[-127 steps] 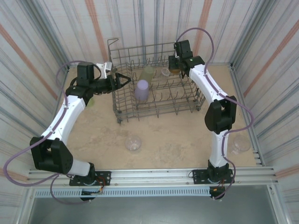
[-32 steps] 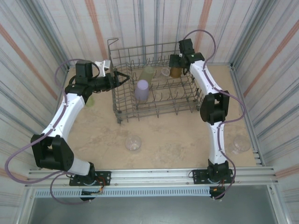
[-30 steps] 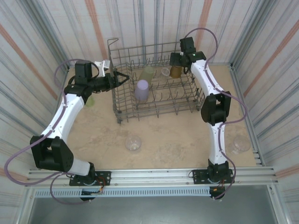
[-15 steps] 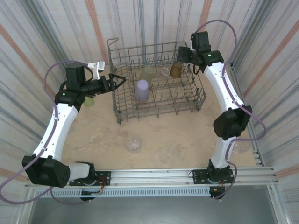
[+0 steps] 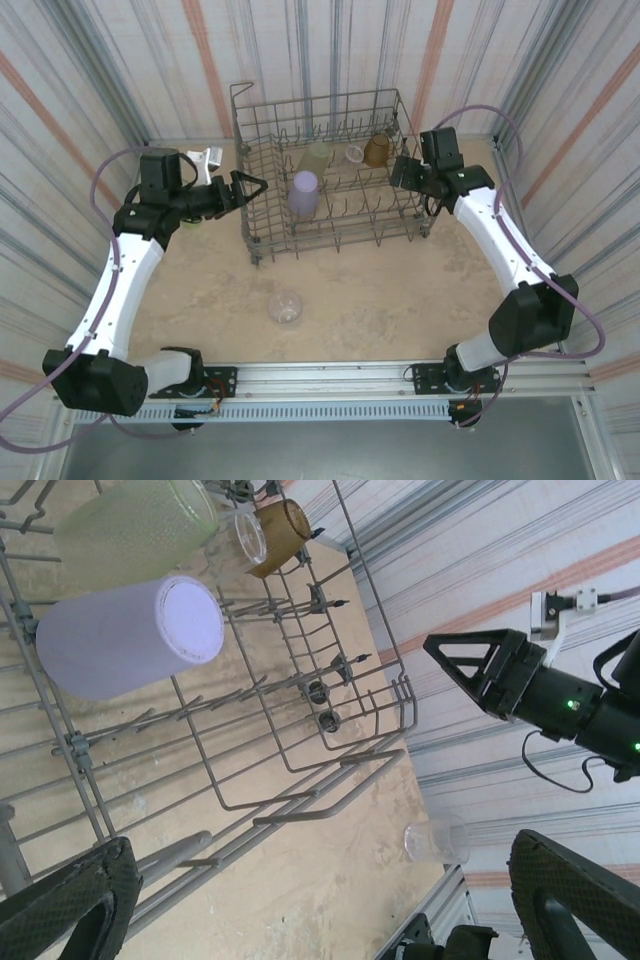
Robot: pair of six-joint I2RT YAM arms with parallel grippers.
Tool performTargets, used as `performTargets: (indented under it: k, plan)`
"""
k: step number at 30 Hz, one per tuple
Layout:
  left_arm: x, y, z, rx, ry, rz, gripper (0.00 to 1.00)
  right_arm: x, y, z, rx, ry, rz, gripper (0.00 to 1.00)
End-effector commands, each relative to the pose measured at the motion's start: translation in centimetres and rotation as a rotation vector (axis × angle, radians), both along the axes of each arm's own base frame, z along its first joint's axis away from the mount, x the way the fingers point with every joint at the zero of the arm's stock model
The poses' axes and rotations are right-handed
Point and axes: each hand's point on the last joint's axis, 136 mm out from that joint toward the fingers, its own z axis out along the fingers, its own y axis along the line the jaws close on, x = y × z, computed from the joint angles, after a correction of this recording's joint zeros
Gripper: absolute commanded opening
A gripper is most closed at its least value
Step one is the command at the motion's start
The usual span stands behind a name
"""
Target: Load the cups into the dish rack
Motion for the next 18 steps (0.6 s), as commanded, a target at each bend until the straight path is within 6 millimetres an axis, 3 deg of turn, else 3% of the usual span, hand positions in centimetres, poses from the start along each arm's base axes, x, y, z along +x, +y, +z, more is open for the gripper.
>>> performTargets:
  k: [1, 6, 11, 18]
  plan:
    - [-1.2, 0.4, -0.4, -0.005, 0.033, 0.022, 0.99, -2.5, -1.3, 1.0, 0.015, -0.019, -0.070, 0.99]
    - [-1.9, 0.3, -0.6, 0.000, 0.035, 0.025, 0.99, -6.0, -3.0, -0.5, -0.003, 0.016, -0.119, 0.99]
    - [-2.2, 0.7, -1.3, 0.027, 0.057, 0.051, 0.99, -8.5, -3.2, -1.7, 0.038, 0.027, -0.126, 0.99]
    - [-1.4, 3.7, -2.5, 0.207, 0.079, 0.186, 0.99, -11.7, -3.4, -3.8, 0.045, 0.057, -0.120, 0.99]
